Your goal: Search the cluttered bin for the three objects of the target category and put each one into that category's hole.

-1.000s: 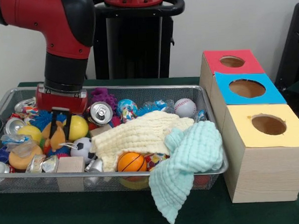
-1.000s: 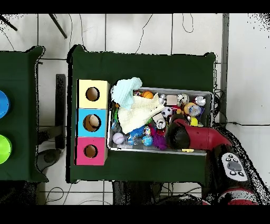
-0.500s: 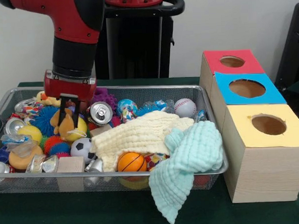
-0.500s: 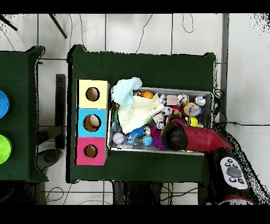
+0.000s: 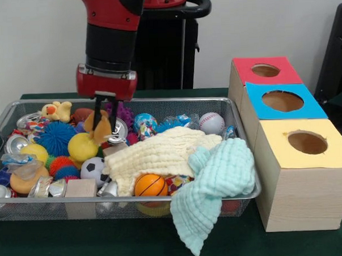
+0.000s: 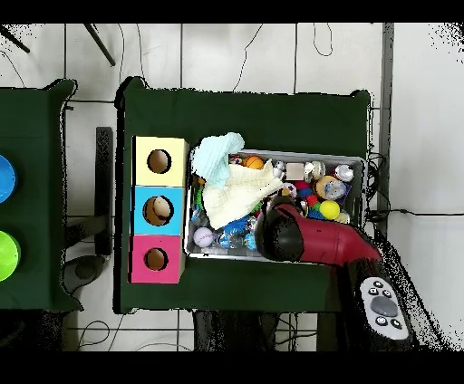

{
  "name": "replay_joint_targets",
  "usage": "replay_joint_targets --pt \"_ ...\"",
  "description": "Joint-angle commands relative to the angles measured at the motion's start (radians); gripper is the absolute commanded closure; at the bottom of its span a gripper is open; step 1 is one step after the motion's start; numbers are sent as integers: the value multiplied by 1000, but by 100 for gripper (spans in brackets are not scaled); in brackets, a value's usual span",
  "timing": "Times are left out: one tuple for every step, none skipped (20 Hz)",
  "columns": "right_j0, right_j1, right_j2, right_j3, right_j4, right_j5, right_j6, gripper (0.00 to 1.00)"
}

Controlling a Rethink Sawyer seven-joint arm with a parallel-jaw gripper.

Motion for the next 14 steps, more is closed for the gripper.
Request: replay_joint_targets --pt "50 -68 17 130 117 141 232 100" --pt "57 -73 16 138 130 144 234 100" --pt "64 -79 15 146 143 148 236 100" --pt "74 -83 12 151 156 156 239 100" --pt "80 -85 8 155 166 157 239 100" --pt "90 -89 5 162 179 158 244 100" --pt "96 -92 1 167 189 158 243 100" --pt "110 -98 -5 173 201 162 249 100" --pt "116 -103 -10 178 211 163 248 100" --pt "127 -110 -15 183 222 168 253 100" --pt "138 -117 -21 189 232 173 258 100" --pt "157 -128 -30 195 246 182 267 100" --pt "168 -136 -36 204 257 184 272 100" --pt "180 -144 -43 212 268 186 277 100"
